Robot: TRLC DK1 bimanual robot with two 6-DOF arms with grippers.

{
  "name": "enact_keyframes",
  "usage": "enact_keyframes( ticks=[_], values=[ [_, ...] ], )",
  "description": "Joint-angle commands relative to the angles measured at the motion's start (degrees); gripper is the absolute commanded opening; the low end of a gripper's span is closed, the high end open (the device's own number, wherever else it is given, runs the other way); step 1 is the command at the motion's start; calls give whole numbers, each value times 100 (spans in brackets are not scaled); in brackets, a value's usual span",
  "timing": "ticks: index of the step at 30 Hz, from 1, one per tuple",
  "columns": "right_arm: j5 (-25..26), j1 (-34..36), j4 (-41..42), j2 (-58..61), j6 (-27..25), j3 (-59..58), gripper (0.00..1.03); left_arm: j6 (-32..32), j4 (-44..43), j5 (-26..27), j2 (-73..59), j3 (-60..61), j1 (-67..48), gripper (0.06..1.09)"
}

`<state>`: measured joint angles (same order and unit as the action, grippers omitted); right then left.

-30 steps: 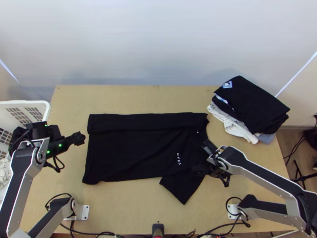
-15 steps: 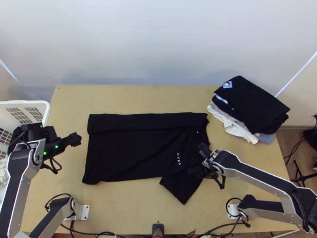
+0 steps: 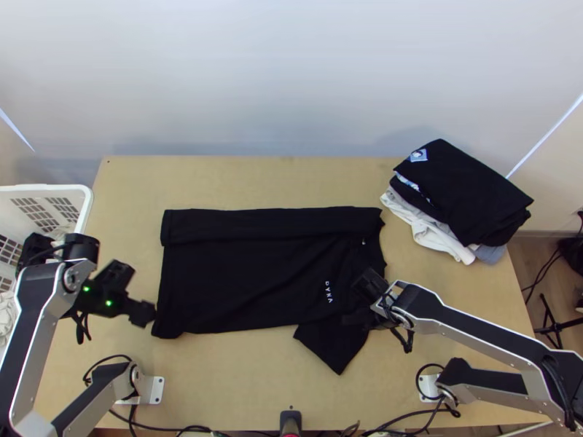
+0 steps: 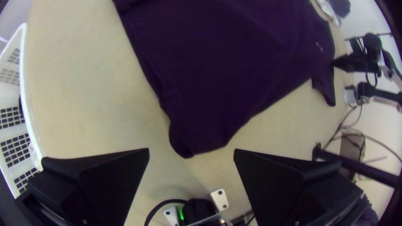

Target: Fold the t-shirt

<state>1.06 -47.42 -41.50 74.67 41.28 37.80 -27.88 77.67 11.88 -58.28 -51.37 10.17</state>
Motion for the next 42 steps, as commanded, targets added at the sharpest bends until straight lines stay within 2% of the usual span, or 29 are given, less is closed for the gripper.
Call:
enact_keyframes(
  ticks=[1, 3, 6, 12, 15, 21, 24, 26, 32, 36, 42],
  values=[
    [35, 163, 45, -23, -199, -18, 3, -1238, 231, 25, -386, 629, -411, 103],
    [35, 268, 45, -67, -260, -10, 3, -1097, -226, 7, -447, 840, -648, 103],
    [35, 356, 45, -120, -322, 17, 3, -1000, -1070, -511, -579, 1279, -692, 103],
    [35, 374, 45, -120, -331, 78, 3, -1062, -1377, -634, -526, 1508, -657, 102],
    [35, 374, 45, -120, -340, 140, 3, -1097, -1474, -652, -535, 1490, -622, 91],
    [35, 391, 45, -181, -401, 131, 3, -1246, -1658, -678, -518, 1446, -587, 54],
    [35, 391, 36, -225, -427, 113, 3, -1273, -1817, -652, -421, 1490, -587, 32],
    [35, 391, 36, -269, -445, 113, 3, -1281, -1825, -564, -403, 1508, -587, 12],
    [17, 400, -52, -506, -647, 26, 3, -1290, -1702, -300, -315, 1534, -499, 10],
    [-335, 541, -52, -884, -858, -45, 3, -1589, -1782, -98, -342, 1446, 46, 10],
    [-792, 971, 98, -1385, -1350, 8, 3, -1554, -1790, 491, -878, 998, 670, 10]
  ],
)
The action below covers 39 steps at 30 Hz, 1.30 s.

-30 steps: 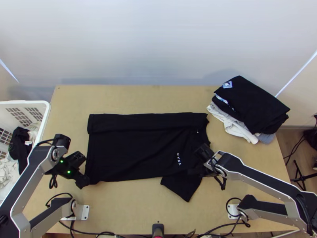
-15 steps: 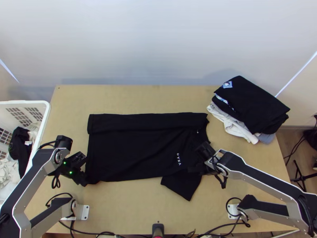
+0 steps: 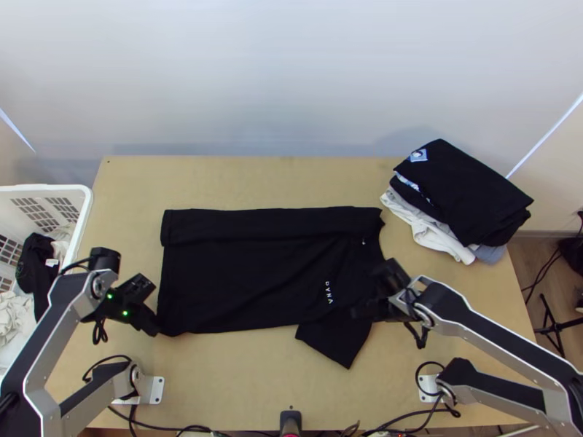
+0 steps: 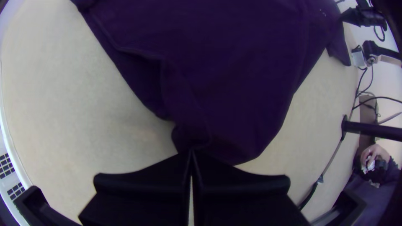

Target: Fold the t-shirt

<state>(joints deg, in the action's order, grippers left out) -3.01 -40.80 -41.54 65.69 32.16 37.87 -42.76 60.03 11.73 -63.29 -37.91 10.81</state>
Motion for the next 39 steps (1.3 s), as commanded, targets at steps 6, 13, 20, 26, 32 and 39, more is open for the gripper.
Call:
enact_keyframes(
  ticks=[6, 13, 20, 26, 32, 39],
  values=[
    [-622, 309, 120, -962, -703, -16, 3, -13, -26, 761, -694, -595, 879, 10],
    [-684, 467, 120, -1085, -896, -210, 3, 31, -26, 840, -782, -630, 985, 10],
    [-675, 828, 129, -1120, -1177, -429, 3, -268, -9, 805, -826, -516, 1354, 10],
    [-657, 1091, 129, -1085, -1335, -482, 3, -285, 26, 585, -826, -401, 1380, 10],
    [-649, 1065, -144, -1076, -1353, -122, 3, -189, 325, 532, -755, -709, 1327, 10],
    [-649, 1012, -232, -760, -1458, 511, 3, 752, 510, 989, -834, -1676, 800, 10]
  ],
)
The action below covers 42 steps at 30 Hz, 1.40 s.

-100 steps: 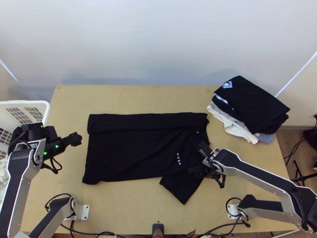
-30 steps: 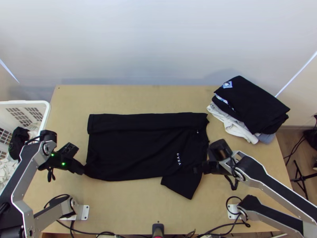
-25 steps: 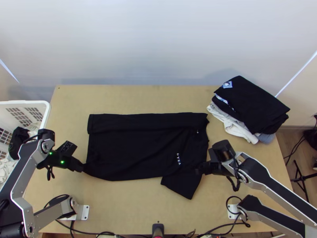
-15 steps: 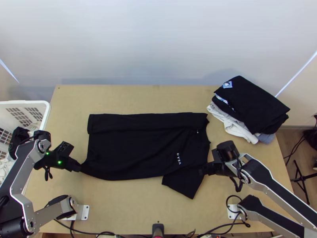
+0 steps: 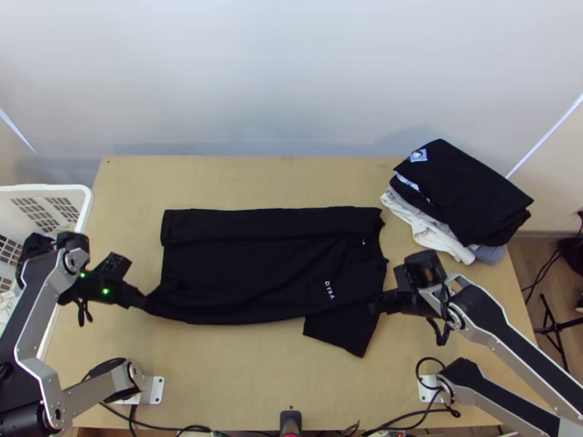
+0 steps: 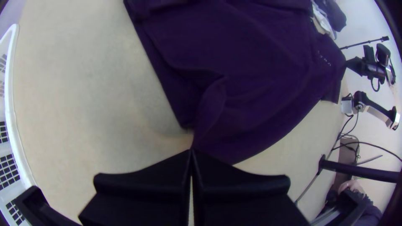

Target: Fold the t-shirt

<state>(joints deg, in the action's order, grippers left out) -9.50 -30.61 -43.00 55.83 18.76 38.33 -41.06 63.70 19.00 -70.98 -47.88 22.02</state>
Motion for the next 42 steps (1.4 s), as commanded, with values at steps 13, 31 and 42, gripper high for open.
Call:
enact_keyframes(
  ticks=[13, 31, 42],
  values=[
    [-17, 416, 29, 1000, -672, 1142, 3, 977, -25, 402, -821, -1496, -304, 10],
    [-43, 917, 284, 2942, -1138, 2768, 3, 1926, -710, 402, -1700, -2472, -787, 10],
    [-35, 1391, 486, 4322, -1305, 3858, 3, 2533, -974, 367, -2772, -3685, -963, 10]
  ],
)
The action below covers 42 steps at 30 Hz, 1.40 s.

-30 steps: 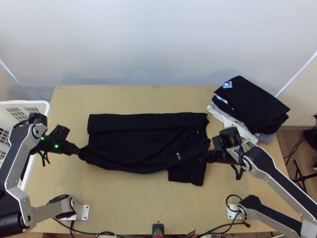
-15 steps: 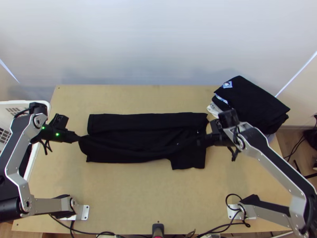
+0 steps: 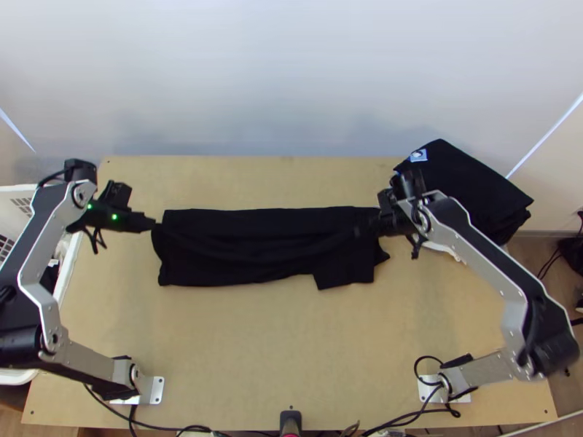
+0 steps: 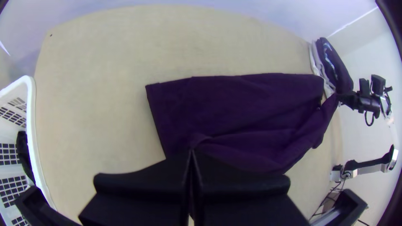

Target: Fold the t-shirt

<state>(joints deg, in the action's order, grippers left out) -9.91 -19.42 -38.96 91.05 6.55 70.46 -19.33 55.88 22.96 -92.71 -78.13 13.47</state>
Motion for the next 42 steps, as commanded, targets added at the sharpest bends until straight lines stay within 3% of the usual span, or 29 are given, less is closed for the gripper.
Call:
enact_keyframes(
  ticks=[1, 14, 23, 24, 26, 29, 30, 34, 42],
  values=[
    [7, 307, 117, 906, -83, 724, 3, 422, -226, -55, -696, -739, -126, 9],
    [147, 553, 626, 1917, 5, 1260, 3, 817, -631, -406, -1478, -1170, -179, 10],
    [613, 413, 1092, 1785, 497, 1076, 4, 1388, -1026, -521, -1558, -959, -266, 10],
    [675, 369, 1092, 1697, 532, 1040, 14, 1441, -1017, -521, -1558, -941, -310, 12],
    [710, 290, 1083, 1398, 664, 873, 58, 1476, -973, -521, -1496, -862, -398, 46],
    [798, 193, 1040, 669, 831, 592, 98, 1573, -1140, -204, -1188, -634, -433, 86],
    [930, 140, 1004, 353, 831, 522, 99, 1573, -1334, 24, -1013, -467, -407, 103],
    [1176, 8, 565, -702, 954, 601, 99, 1942, -2063, 341, -494, 8, -249, 104],
    [965, -167, -1808, -1001, 1938, 1708, 99, 2039, -2090, 1527, 33, 1010, 841, 104]
  ],
)
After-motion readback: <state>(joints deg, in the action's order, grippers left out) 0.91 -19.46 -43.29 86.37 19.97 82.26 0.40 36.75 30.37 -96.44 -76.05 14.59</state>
